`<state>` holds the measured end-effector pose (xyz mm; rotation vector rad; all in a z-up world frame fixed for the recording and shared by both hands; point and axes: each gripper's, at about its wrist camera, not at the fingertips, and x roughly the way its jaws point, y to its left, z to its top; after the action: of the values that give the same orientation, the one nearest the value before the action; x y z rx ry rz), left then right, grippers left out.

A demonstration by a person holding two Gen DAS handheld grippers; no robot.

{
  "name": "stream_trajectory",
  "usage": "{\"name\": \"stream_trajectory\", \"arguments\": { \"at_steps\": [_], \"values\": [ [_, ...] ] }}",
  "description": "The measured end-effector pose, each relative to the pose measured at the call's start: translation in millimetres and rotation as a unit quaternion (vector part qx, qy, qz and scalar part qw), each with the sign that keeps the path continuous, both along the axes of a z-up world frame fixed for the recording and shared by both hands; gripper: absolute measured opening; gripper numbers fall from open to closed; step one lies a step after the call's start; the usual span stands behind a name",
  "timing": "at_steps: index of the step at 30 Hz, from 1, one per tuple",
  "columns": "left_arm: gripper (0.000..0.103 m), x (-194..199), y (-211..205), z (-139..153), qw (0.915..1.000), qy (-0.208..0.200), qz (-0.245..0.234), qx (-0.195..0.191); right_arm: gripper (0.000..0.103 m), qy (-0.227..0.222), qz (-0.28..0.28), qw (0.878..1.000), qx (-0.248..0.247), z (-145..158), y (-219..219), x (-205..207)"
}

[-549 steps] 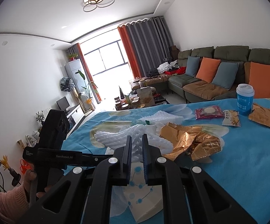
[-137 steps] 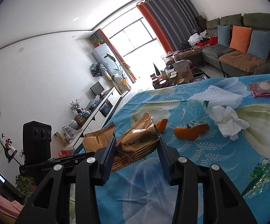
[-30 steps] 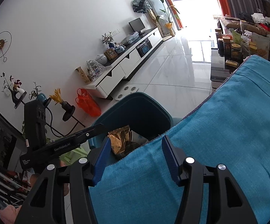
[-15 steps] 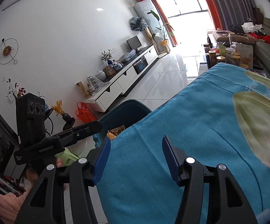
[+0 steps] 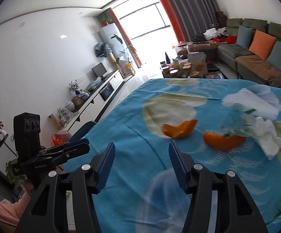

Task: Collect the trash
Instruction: 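Move both tools back over the table toward the orange peel and snack bag, then grasp the orange peel with the left tool while the right tool grasps the clear green-printed snack bag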

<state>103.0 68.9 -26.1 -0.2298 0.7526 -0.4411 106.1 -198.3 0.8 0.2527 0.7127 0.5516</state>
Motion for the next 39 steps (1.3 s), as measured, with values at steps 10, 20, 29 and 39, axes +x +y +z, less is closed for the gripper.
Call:
{"name": "stream_trajectory", "arguments": {
  "at_steps": [10,20,29,39],
  "values": [
    [0.068,45.5,-67.9,-11.2,0.9976,0.037,-0.048,0.033,0.055,-0.003,-0.143,0.990,-0.002,-10.7,-107.2,-22.8],
    [0.062,97.7,-105.9,-26.4,0.9925,0.084,-0.051,0.072,0.060,0.034,-0.209,0.977,0.010,-38.6,-163.3,-49.7],
    [0.041,114.1,-119.8,-28.3,0.9906,0.094,-0.062,0.077,0.061,0.060,-0.198,0.978,0.001,-55.8,-155.3,-42.9],
    [0.016,105.0,-124.7,-31.8,0.9902,0.098,-0.079,0.060,0.023,0.070,-0.205,0.976,0.014,-60.1,-158.4,-43.5]
  ]
}}
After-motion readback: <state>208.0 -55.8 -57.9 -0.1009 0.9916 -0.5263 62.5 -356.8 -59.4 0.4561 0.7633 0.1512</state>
